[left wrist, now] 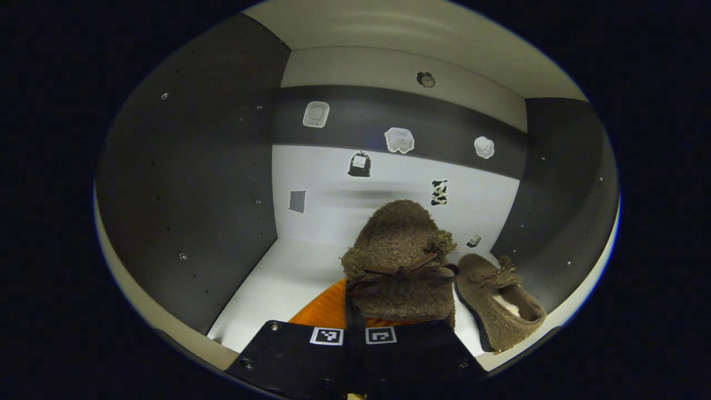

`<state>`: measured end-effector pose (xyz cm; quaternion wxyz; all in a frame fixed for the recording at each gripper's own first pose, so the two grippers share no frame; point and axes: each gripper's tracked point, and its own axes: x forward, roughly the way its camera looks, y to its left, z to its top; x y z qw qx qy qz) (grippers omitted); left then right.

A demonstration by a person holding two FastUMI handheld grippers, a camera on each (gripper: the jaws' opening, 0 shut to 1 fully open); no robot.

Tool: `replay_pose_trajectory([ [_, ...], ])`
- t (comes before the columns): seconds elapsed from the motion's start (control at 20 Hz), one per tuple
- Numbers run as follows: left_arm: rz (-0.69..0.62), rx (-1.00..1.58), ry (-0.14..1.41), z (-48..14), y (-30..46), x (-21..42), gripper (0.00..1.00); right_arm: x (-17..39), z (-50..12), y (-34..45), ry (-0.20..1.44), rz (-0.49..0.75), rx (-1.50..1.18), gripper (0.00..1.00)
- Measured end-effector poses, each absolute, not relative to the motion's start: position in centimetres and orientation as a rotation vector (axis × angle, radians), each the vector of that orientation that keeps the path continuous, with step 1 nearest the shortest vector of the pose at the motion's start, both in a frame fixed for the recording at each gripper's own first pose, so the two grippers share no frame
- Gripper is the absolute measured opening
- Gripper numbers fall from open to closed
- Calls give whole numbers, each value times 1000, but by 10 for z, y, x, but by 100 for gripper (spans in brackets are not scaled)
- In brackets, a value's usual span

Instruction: Grab one shoe with the right hand and put it into the shoe cabinet, grab the other shoe with the left hand and put it into the shoe cabinet; then close the right door with the right hand and the left door with the left hand.

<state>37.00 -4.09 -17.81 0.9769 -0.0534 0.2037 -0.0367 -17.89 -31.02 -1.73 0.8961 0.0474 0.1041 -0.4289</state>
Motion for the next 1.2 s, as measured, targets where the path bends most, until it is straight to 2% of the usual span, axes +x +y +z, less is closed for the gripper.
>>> replay_pose_trajectory([
  [0.25, -64, -65, 442, -192, -43, 381, 0, -177, -21, -314, 227, -904, 98, 57],
  [0.3, -61, -51, 451, -195, -43, 383, 0, -177, -23, -313, 231, -904, 101, 54],
  [0.35, -56, -33, 459, -199, -43, 385, 0, -176, -24, -314, 236, -904, 101, 57],
  [0.7, -46, 51, 507, -215, -45, 395, 3, -182, -31, -317, 253, -919, 106, 57],
  [0.9, -64, 30, 525, -220, -45, 393, 19, -189, -35, -318, 259, -928, 112, 57],
  [1.0, -62, 49, 507, -211, -40, 390, 35, -190, -36, -317, 262, -925, 118, 57],
  [1.15, -68, 79, 510, -204, -34, 383, 75, -186, -40, -316, 262, -905, 128, 57],
  [1.2, -77, 67, 509, -201, -34, 379, 79, -183, -40, -315, 264, -897, 128, 57],
])
